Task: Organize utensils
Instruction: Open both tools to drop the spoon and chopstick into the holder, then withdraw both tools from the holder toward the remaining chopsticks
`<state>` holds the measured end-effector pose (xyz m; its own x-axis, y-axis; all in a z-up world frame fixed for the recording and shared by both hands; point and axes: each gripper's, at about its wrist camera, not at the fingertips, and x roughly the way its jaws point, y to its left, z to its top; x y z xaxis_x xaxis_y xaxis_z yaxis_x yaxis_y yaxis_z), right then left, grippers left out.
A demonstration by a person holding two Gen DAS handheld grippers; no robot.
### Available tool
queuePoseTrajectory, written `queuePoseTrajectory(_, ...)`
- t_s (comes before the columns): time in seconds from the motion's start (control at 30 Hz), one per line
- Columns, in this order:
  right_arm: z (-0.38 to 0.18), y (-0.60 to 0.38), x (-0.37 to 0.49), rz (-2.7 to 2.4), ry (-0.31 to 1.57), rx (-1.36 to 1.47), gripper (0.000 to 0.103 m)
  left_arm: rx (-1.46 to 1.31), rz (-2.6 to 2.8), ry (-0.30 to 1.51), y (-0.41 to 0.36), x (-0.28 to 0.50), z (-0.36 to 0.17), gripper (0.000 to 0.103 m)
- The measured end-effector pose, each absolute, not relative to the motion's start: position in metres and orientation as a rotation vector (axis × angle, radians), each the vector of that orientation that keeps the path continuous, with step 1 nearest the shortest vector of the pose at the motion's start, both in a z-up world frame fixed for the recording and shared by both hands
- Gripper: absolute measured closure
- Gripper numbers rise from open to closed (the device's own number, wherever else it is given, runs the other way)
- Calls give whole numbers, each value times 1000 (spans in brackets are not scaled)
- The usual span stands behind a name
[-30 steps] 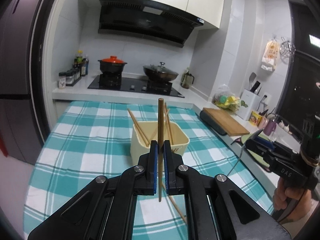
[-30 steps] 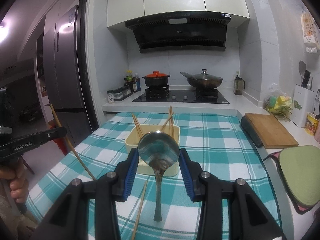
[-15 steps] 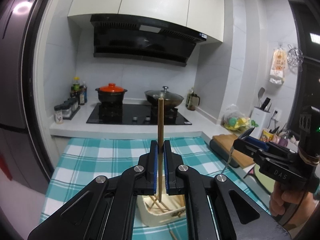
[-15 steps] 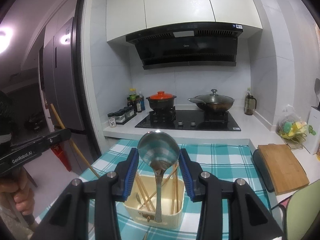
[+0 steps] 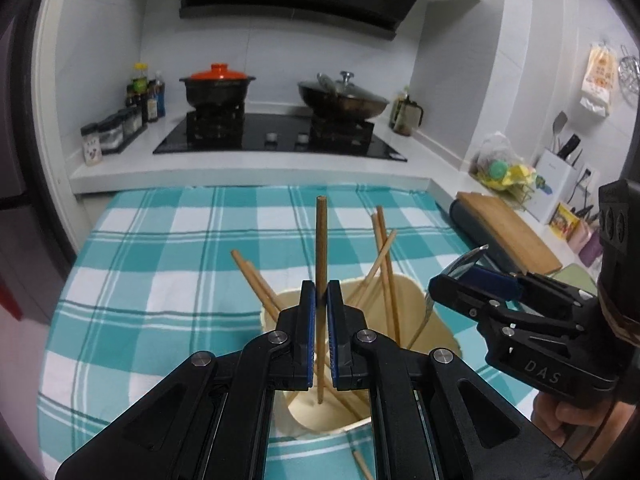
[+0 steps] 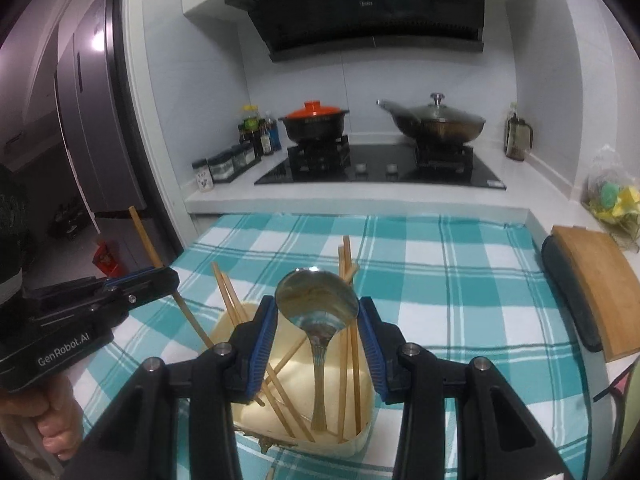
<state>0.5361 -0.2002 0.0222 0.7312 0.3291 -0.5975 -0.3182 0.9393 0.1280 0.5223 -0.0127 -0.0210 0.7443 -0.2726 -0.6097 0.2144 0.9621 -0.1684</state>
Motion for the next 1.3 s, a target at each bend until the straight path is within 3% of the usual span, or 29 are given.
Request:
queuePoseTrajectory(0.03,13,-199,542,357,695,19,61,-83,-259,707,-15,528,-27,97)
queuePoseTrajectory(0.1,0,-196,553,344,758,28,60,-86,-244,752,-17,537,-36,74)
queuePoseTrajectory(0.13,-3,-196,557,333,768,35,59,-96,-236,759,-15,537,-36,48)
queuePoseTrajectory(0.17,-3,-197,559,329,761,42,57,-107,-221,748,-12,534,-34,34)
queuePoseTrajectory(0.2,2,-198,558,329,743,51,54,-109,-211,729,-10,529,-31,32)
queuePoseTrajectory(0.43,49,-211,527,318,609,25,47,-38,-206,700,8,478,-15,16)
queuePoseTrajectory(0.9,10,-245,368,293,630,-111,45,23,-97,707,8,334,-45,12)
queuePoseTrajectory(1.3,-10,-257,280,243,632,-124,45,40,-99,701,-1,281,-50,10)
